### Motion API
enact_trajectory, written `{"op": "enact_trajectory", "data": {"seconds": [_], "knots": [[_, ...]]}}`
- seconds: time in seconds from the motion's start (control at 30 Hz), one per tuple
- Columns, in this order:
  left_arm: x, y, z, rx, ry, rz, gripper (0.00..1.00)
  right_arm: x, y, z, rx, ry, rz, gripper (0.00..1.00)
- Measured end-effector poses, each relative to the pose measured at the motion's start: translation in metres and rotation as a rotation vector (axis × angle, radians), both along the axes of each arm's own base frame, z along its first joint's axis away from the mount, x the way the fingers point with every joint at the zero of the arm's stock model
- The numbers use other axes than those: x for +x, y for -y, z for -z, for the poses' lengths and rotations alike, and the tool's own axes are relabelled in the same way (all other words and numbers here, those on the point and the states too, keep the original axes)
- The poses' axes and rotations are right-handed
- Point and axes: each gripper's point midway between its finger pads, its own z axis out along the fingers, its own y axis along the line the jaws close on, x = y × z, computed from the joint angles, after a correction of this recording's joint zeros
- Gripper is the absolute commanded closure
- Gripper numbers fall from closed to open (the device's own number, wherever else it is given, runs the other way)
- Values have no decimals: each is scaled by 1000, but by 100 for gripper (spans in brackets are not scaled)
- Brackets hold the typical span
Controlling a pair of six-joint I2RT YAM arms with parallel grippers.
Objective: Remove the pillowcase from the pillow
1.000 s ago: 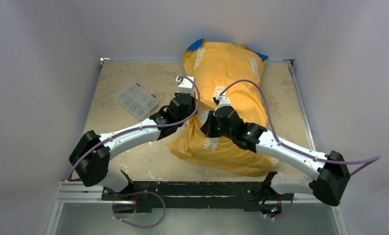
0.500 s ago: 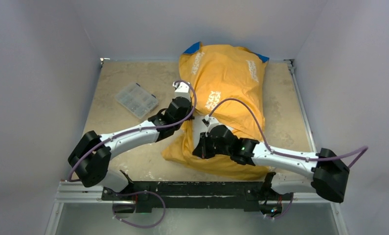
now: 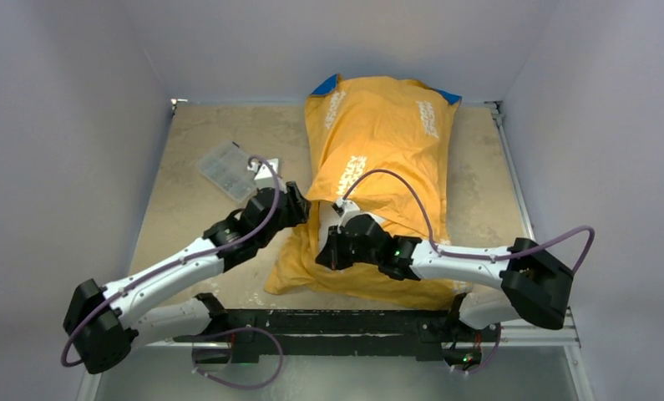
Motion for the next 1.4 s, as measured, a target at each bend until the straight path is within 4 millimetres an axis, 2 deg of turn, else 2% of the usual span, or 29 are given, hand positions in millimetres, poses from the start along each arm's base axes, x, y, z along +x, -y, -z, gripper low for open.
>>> {"op": "enact_trajectory", "data": {"seconds": [0.13,0.27,0.47,0.57,0.7,0.97,1.07,1.2,1.27,1.4], "knots": [[-24,-12,11,-102,-41,-11,54,3,1,-6,9,19,14,100],[-43,-10,41,-154,-132,14,54,4,1,-10,19,33,13,100],[-57,13,88,-203,-281,71,55,4,0,-16,34,51,8,99],[-60,23,101,-230,-325,91,55,4,2,-16,33,54,9,99],[-61,29,95,-280,-323,108,55,4,5,-17,35,63,11,98],[-61,30,54,-398,-235,124,55,4,7,-21,39,84,8,98],[-60,34,60,-398,-252,124,55,4,7,-21,37,87,6,98],[-66,39,82,-358,-312,136,59,5,7,-21,36,90,5,97],[-69,40,85,-352,-316,143,66,5,8,-20,33,91,8,97],[-76,36,90,-367,-312,143,91,6,11,-18,12,91,23,93]]}}
